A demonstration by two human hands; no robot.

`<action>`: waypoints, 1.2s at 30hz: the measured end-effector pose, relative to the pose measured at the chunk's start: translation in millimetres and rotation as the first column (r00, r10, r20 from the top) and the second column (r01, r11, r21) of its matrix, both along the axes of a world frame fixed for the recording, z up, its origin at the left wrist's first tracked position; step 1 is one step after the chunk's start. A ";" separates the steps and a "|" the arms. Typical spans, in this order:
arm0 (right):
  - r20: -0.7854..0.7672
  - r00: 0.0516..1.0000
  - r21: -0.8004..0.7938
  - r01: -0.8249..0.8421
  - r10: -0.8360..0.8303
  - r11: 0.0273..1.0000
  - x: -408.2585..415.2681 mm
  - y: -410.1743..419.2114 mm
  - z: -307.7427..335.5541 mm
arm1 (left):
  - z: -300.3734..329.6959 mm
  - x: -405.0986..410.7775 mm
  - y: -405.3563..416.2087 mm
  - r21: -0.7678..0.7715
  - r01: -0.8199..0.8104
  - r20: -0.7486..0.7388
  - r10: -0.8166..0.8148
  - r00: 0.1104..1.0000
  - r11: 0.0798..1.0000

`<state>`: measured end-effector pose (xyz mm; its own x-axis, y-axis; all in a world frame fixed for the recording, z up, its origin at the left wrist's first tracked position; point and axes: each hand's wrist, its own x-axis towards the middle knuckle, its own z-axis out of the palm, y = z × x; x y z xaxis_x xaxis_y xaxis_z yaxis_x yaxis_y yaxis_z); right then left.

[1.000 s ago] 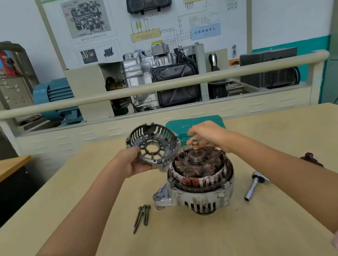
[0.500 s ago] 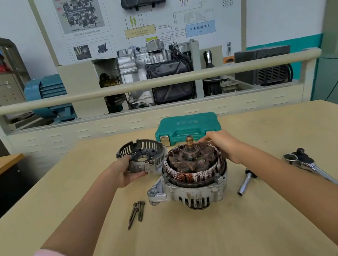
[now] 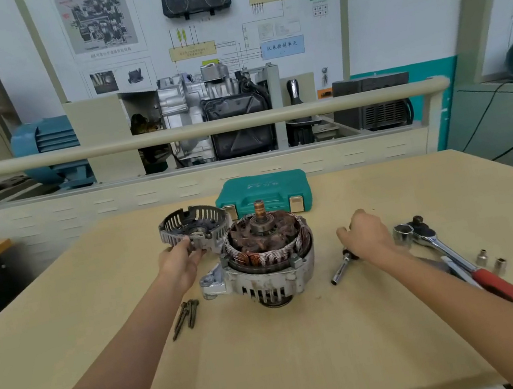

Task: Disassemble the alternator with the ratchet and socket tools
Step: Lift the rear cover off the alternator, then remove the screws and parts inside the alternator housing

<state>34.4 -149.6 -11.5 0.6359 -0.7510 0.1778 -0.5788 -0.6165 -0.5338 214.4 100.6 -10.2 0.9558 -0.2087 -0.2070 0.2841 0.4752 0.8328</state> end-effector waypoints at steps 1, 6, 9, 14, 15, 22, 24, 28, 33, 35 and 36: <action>0.002 1.000 -0.025 0.005 -0.005 1.000 -1.4 -1.1 -1.4 | -1.1 0.8 -1.6 0.008 -0.014 0.008 0.014 1.000 1.000; -0.158 0.983 -0.035 -0.096 0.089 0.995 -10.1 -12.7 -1.4 | -7.2 -12.3 -0.5 0.234 0.026 -0.007 -0.025 1.000 0.972; -0.285 0.944 -0.077 -0.197 0.168 0.977 -14.4 -15.8 -3.0 | -3.3 -24.4 10.6 0.225 0.057 0.000 -0.058 0.998 0.973; -0.360 0.879 0.020 -0.327 0.312 0.945 -13.5 -16.2 -8.3 | 14.4 -51.4 30.3 0.201 0.025 0.225 -0.071 0.972 0.979; -0.367 0.880 -0.007 -0.326 0.301 0.945 -12.2 -15.9 -9.2 | 17.6 -58.5 29.7 0.233 0.031 0.275 -0.096 0.956 0.972; -0.271 0.927 -0.142 -0.306 0.261 0.941 -9.1 -3.1 -18.9 | 20.2 -104.3 18.6 0.570 0.054 0.556 -0.434 0.709 0.820; -0.221 0.939 -0.150 -0.301 0.265 0.942 -12.8 -4.5 -21.1 | 19.4 -109.5 19.0 0.621 0.040 0.574 -0.489 0.657 0.783; -0.205 0.966 -0.328 -0.217 0.155 0.920 -18.2 -3.0 -27.8 | 19.5 -114.3 17.7 0.663 0.001 0.580 -0.515 0.630 0.749; -0.159 0.981 -0.363 -0.165 0.114 0.917 -15.2 0.8 -31.1 | 11.6 -124.8 14.4 0.646 -0.092 0.635 -0.466 0.616 0.758; -0.150 0.977 -0.347 -0.193 0.148 0.918 -13.9 0.0 -31.5 | 10.9 -127.6 14.9 0.640 -0.111 0.645 -0.452 0.616 0.760; -0.139 0.976 -0.328 -0.203 0.166 0.923 -13.7 -1.0 -30.0 | 10.5 -128.7 15.4 0.637 -0.104 0.641 -0.450 0.622 0.764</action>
